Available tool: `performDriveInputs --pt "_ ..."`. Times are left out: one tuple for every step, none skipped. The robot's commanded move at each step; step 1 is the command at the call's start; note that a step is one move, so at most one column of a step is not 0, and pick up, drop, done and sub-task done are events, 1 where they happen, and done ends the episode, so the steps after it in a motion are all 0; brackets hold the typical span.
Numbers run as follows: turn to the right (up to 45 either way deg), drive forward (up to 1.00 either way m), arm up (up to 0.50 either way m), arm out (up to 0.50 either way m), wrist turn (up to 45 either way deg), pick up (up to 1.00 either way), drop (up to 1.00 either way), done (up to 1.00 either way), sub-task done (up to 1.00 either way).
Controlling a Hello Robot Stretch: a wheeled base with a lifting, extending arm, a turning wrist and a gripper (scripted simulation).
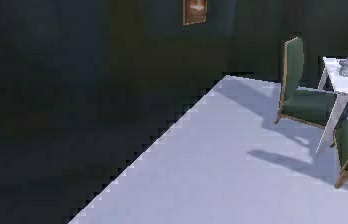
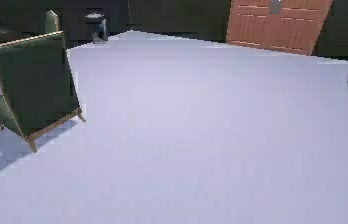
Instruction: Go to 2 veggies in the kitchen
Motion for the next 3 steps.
performDriveInputs --pt "27.0 0.00 0.00 0.00 0.0 0.00 0.00 0.00 0.00" --pt "0.0 1.00 0.00 0.00 0.0 0.00 0.00 0.00 0.00" --pt "3.0 0.00 0.00 0.00 0.0 0.00 0.00 0.00 0.00"
